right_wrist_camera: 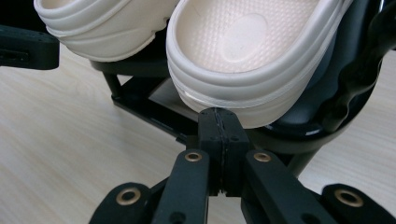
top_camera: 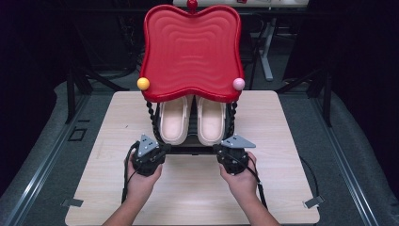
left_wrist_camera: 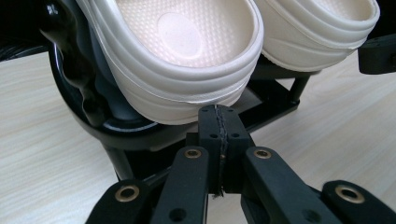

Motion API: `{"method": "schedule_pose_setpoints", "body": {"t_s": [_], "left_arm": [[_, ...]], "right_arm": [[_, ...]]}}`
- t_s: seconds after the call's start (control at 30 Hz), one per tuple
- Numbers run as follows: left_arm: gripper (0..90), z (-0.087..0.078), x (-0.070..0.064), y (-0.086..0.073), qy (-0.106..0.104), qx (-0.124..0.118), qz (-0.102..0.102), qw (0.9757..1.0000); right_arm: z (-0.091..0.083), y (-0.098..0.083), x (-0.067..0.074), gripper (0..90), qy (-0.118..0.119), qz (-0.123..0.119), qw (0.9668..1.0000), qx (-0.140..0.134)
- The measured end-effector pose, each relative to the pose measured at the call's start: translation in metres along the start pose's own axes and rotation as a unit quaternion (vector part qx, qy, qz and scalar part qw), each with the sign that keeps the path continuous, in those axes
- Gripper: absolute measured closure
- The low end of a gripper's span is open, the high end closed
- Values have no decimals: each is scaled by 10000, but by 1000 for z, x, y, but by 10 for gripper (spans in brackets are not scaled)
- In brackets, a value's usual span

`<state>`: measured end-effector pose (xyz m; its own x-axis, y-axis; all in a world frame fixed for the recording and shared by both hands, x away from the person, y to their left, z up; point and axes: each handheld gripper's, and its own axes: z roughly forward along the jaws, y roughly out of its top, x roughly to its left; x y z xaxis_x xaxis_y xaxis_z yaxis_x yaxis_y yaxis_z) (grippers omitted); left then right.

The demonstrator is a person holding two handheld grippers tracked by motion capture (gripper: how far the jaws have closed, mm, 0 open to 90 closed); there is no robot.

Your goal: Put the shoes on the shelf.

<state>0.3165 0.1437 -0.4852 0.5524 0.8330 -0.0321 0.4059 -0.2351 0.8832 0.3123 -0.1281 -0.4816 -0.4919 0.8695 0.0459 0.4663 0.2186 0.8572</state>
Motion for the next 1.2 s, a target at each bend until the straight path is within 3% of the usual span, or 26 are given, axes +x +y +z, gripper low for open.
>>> {"method": "schedule_pose_setpoints", "body": {"t_s": [0.43, 0.6, 1.07, 1.2], "left_arm": [[899, 24, -3, 16, 0, 129, 72, 9999], [899, 31, -5, 15, 2, 246, 85, 9997], [898, 44, -4, 15, 40, 269, 34, 9996], [866, 44, -3, 14, -70, 264, 28, 9996]], "right_arm": [[16, 16, -4, 894, -146, -83, 9998, 77], [23, 16, -5, 890, -114, 18, 9999, 81], [38, 18, -2, 870, -66, 90, 9998, 175], [38, 17, -1, 834, -47, 98, 9998, 148]]}}
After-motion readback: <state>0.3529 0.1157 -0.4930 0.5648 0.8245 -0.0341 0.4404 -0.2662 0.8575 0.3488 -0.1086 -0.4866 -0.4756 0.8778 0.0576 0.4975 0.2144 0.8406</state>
